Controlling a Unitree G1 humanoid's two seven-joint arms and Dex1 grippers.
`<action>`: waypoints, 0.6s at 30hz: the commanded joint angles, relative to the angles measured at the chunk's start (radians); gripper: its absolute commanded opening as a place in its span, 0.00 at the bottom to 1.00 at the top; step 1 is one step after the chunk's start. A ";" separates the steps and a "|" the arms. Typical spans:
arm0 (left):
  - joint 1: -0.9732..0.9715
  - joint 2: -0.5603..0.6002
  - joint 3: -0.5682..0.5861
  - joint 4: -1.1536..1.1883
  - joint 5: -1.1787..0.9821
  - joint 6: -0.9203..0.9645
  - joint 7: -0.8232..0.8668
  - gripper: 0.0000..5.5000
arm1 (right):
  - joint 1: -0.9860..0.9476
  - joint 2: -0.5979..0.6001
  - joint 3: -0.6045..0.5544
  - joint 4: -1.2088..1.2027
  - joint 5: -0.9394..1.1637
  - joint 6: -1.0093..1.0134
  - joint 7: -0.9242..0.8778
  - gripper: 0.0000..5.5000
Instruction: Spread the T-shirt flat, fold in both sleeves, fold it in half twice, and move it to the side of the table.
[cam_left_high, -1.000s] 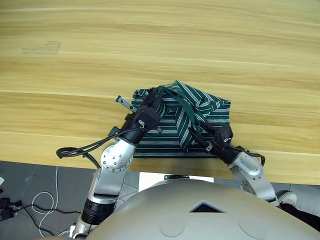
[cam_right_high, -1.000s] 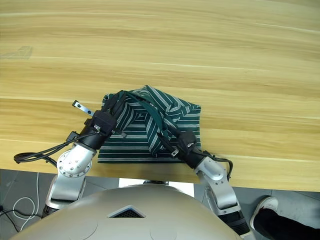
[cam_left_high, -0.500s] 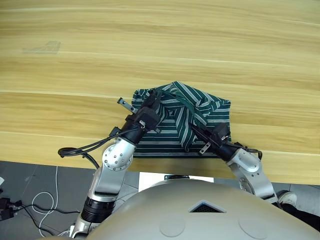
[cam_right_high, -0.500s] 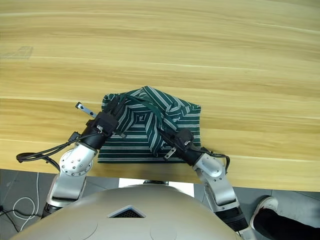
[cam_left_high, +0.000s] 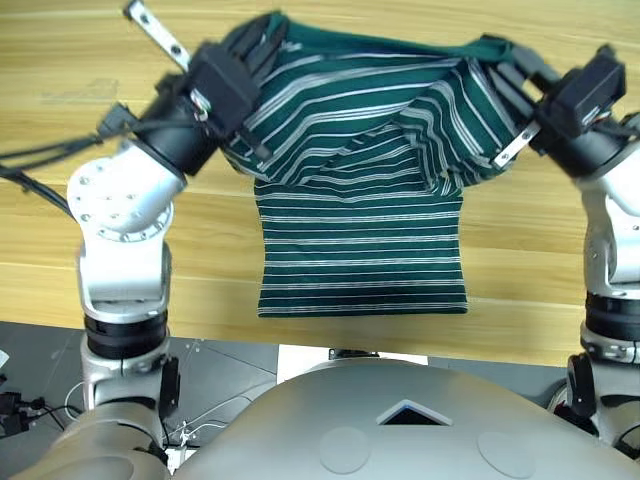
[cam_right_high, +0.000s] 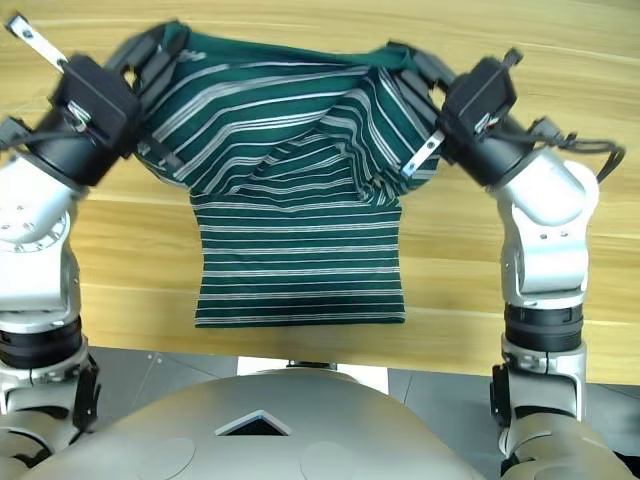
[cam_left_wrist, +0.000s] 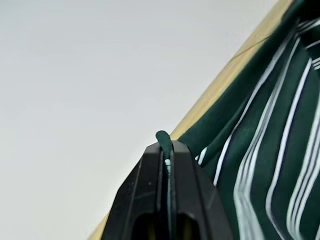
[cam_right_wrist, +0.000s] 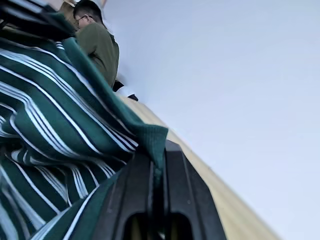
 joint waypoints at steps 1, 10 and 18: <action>-0.304 0.035 -0.065 0.208 0.010 0.058 -0.094 0.00 | -0.288 -0.040 0.024 0.206 -0.060 0.001 0.054 0.01; -1.321 -0.133 -0.268 1.633 0.353 -0.215 0.336 0.00 | -1.209 0.043 0.168 1.426 -0.447 -0.162 -0.480 0.01; -1.293 -0.133 -0.328 1.671 0.351 -0.401 0.187 0.00 | -1.139 0.040 0.186 1.446 -0.445 -0.353 -0.375 0.01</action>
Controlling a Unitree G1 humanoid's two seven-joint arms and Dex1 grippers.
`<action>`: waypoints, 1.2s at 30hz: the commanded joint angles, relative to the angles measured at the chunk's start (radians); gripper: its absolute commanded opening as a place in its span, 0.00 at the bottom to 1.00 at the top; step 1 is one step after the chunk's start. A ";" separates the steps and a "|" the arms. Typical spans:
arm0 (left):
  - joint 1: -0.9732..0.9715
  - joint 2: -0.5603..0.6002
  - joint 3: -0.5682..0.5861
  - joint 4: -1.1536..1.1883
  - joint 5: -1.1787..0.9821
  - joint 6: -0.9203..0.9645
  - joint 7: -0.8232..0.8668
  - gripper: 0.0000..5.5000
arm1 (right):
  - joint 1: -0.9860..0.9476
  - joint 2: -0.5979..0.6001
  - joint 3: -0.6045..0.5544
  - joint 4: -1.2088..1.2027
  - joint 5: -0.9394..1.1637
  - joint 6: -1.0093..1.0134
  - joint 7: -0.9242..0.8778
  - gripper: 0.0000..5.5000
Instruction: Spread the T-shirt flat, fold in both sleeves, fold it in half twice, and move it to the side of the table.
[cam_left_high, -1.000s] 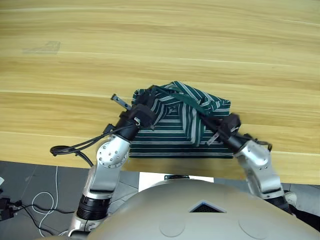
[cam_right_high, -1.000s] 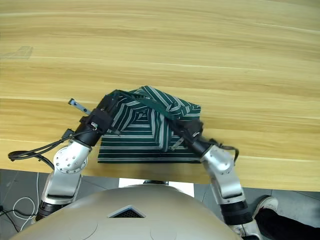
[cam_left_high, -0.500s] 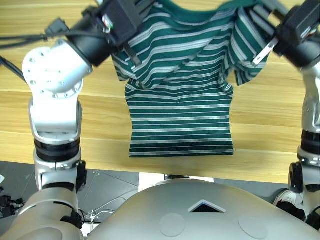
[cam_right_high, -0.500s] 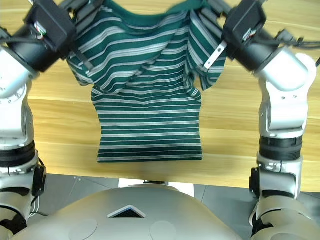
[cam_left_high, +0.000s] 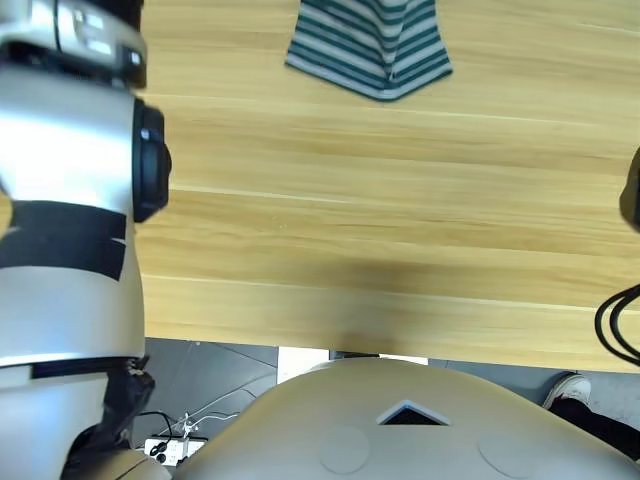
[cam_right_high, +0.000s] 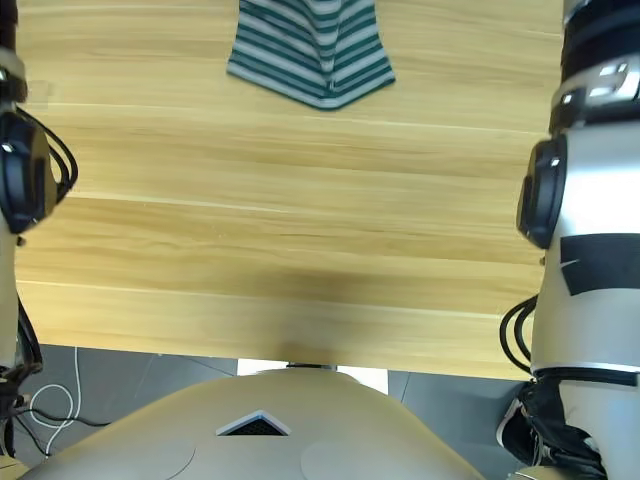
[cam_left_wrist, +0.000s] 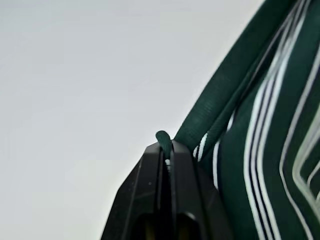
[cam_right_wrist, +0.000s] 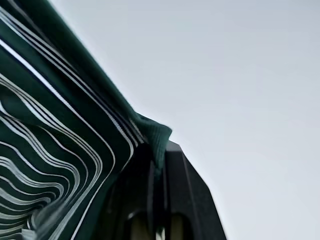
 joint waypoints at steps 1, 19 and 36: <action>0.055 0.024 -0.045 0.026 0.036 -0.130 -0.129 0.00 | 0.095 -0.019 0.012 0.017 -0.013 -0.159 0.096 0.01; 1.409 0.302 0.109 -1.270 -0.159 0.089 -0.451 0.00 | 1.102 -0.125 -0.048 -1.064 0.361 0.050 0.603 0.01; 1.781 0.456 -0.031 -1.524 0.110 -0.191 -0.470 0.16 | 1.469 -0.118 0.132 -1.353 0.337 0.145 0.689 0.17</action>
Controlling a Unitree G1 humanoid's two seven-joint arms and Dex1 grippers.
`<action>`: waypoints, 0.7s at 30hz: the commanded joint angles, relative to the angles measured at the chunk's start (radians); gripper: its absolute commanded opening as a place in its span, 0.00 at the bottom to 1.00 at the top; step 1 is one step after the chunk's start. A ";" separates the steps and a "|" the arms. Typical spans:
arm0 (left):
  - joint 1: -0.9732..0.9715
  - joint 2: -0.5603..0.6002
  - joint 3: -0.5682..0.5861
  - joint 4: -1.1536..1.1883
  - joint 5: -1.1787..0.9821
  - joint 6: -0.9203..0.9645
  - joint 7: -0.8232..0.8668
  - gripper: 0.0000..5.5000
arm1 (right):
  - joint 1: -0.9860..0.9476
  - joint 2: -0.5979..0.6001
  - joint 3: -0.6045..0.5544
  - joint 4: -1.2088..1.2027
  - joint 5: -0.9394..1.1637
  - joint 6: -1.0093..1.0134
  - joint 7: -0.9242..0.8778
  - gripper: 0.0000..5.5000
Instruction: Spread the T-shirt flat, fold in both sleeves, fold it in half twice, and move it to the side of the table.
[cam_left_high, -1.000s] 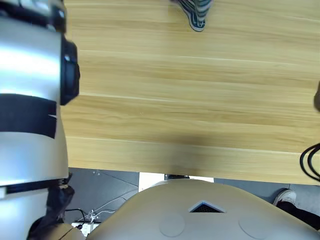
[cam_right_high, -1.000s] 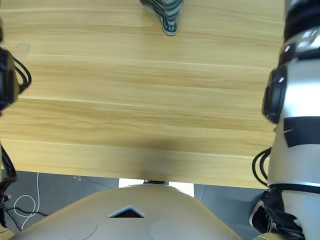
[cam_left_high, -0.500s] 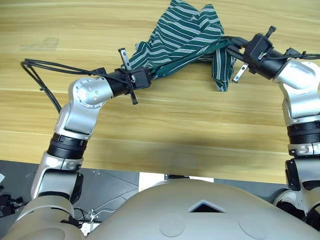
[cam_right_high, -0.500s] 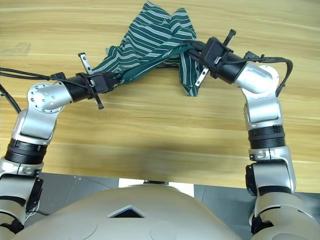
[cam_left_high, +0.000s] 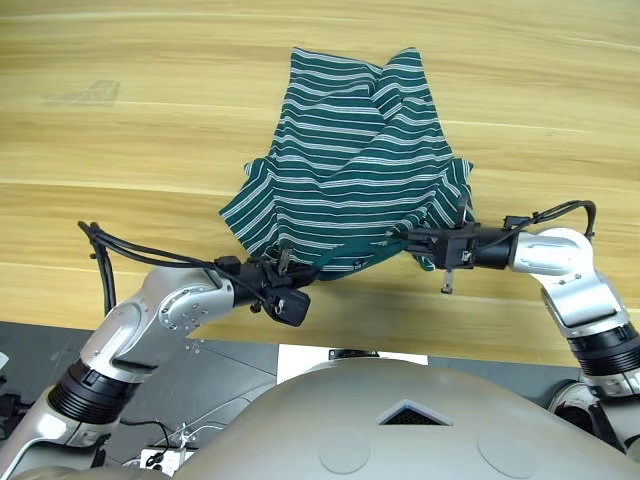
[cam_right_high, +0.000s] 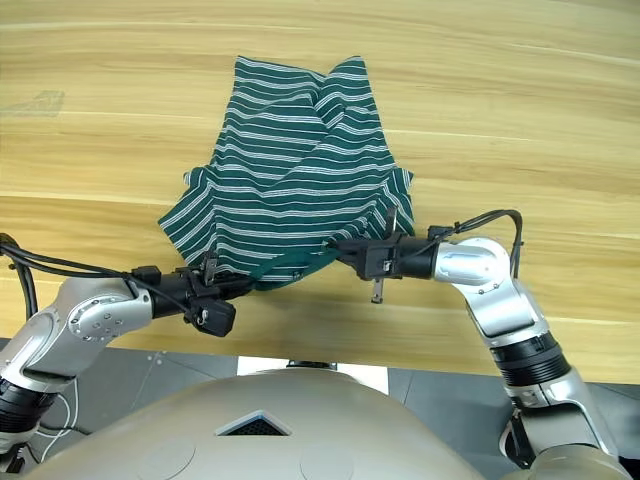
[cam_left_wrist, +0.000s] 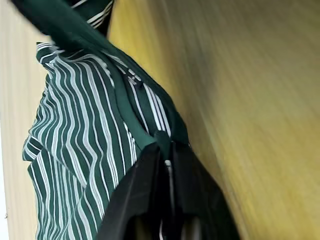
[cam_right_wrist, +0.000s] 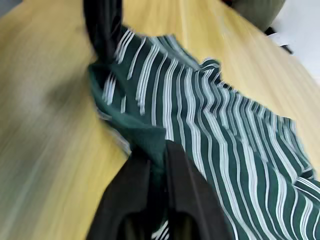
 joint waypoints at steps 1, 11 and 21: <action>0.007 -0.025 0.003 0.010 0.004 0.001 0.023 0.17 | 0.025 0.020 -0.027 -0.030 0.124 0.095 0.019 0.19; 0.111 0.044 0.041 -0.172 -0.319 0.138 -0.143 0.46 | 0.123 -0.145 -0.061 -0.122 0.377 0.213 0.300 0.52; -0.215 -0.154 0.425 0.044 -0.739 0.412 0.177 0.63 | 0.031 -0.161 -0.277 0.125 0.214 0.060 0.154 0.88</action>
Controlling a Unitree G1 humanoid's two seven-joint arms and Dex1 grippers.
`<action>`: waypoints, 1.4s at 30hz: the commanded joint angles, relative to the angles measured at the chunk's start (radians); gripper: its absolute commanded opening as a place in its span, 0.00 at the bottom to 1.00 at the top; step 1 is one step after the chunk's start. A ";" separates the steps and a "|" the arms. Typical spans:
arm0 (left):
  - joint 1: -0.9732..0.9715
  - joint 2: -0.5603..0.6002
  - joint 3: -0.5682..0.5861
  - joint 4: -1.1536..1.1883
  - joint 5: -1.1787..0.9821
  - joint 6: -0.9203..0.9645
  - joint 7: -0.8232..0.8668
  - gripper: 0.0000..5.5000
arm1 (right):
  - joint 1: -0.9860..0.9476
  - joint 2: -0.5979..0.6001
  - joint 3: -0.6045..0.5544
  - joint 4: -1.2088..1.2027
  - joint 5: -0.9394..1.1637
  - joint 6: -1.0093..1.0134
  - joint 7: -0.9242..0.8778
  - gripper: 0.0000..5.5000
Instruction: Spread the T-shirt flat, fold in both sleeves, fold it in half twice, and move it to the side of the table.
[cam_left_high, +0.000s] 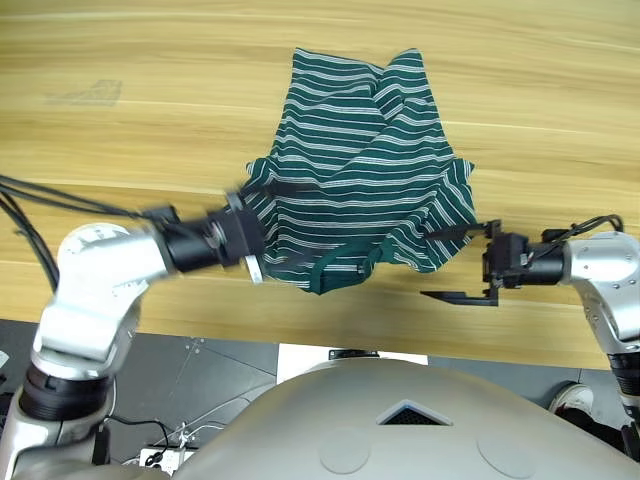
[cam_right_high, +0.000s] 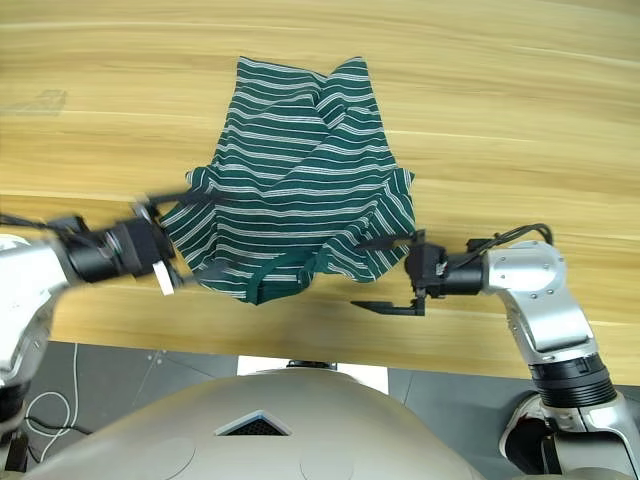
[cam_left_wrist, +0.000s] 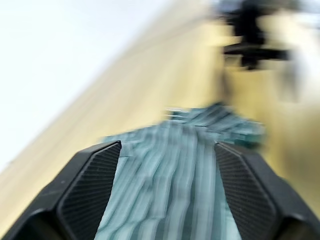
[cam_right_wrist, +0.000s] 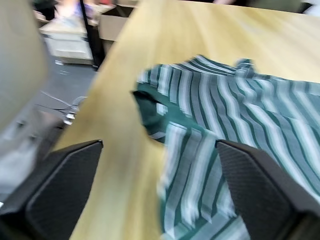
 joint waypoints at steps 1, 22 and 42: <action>-0.106 -0.100 0.024 0.177 0.201 -0.016 0.230 0.63 | -0.097 -0.007 -0.076 0.185 -0.198 -0.136 -0.159 0.90; -0.042 -0.234 -0.300 0.728 0.780 -0.438 0.484 0.63 | -0.208 -0.105 0.176 0.529 -0.702 -0.361 -0.336 0.97; 0.133 -0.223 -0.367 0.431 0.863 -0.397 0.421 0.63 | -0.007 -0.232 0.215 0.219 -0.515 -0.291 -0.191 0.97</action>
